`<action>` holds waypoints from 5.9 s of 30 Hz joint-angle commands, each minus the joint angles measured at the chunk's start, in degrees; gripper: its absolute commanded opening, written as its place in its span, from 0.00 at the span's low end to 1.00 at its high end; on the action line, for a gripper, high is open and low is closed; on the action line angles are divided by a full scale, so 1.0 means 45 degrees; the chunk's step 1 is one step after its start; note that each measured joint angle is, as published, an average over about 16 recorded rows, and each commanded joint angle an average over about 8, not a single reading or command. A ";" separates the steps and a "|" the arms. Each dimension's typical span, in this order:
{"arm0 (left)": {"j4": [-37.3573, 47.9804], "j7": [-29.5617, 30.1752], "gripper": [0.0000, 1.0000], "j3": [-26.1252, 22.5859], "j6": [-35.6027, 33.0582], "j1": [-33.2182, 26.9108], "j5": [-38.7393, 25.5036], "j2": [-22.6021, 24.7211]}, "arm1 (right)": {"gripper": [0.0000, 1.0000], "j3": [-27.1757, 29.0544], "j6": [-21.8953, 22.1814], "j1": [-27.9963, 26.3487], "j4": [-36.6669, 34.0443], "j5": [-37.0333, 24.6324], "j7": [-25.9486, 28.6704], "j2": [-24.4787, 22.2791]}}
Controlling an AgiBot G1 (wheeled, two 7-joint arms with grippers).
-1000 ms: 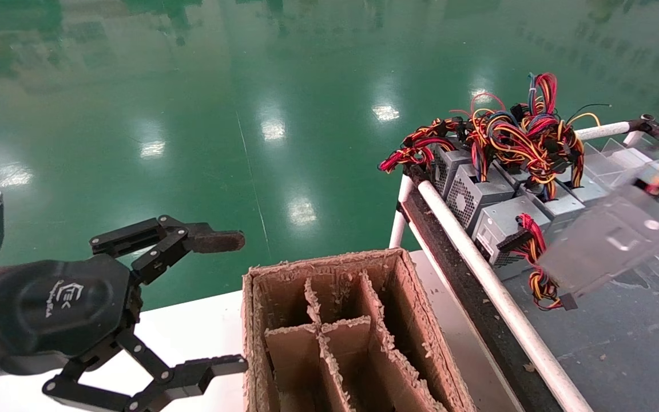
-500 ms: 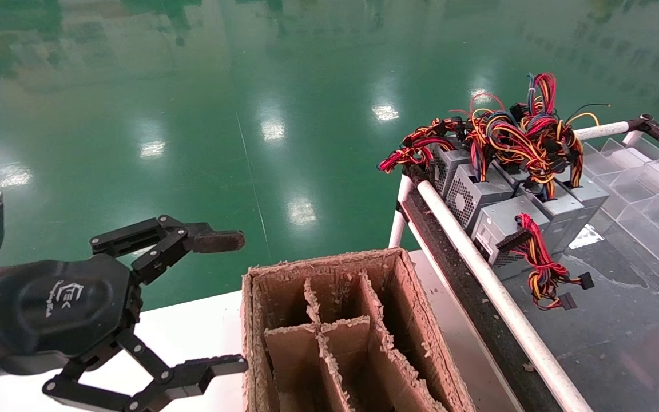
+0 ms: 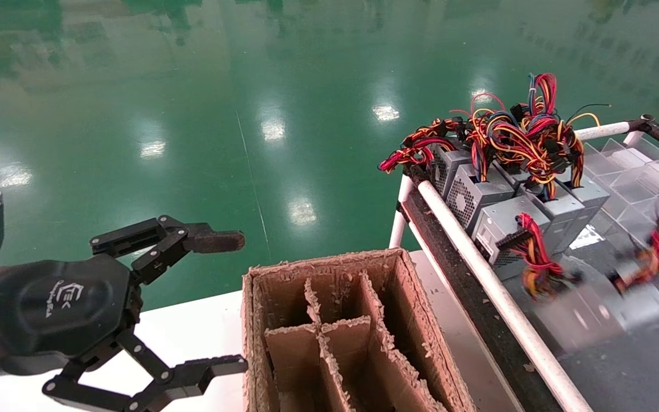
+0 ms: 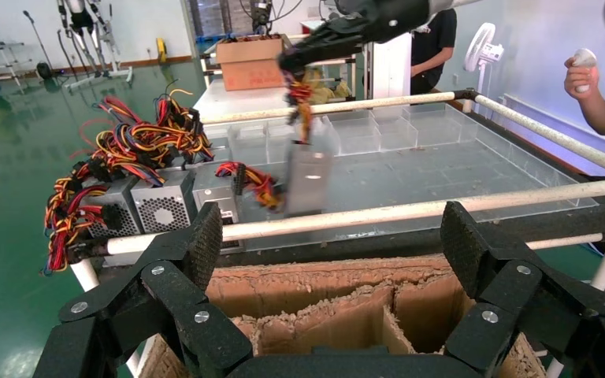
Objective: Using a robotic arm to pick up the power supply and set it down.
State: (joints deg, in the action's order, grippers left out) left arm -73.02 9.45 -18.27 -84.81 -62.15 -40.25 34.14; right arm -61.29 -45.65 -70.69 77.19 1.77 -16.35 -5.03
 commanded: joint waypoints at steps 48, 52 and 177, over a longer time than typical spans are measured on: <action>0.0000 -0.0009 1.00 -0.0018 0.0008 -0.0004 0.0012 -0.0007 | 1.00 -0.0413 0.3911 -0.0323 -0.0586 0.0640 -0.2382 0.3064; 0.0000 -0.0010 1.00 -0.0020 0.0008 -0.0005 0.0013 -0.0008 | 1.00 -0.0474 0.3915 -0.0396 -0.0649 0.0491 -0.2189 0.3054; 0.0014 -0.0027 1.00 -0.0046 0.0023 -0.0007 0.0035 -0.0019 | 1.00 1.0051 -0.8881 0.2032 -0.0805 -0.9682 0.6010 0.8893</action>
State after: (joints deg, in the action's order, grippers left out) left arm -72.95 9.33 -18.47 -84.70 -62.18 -40.10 34.05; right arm -16.06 -85.62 -61.55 73.57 -41.80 10.69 34.99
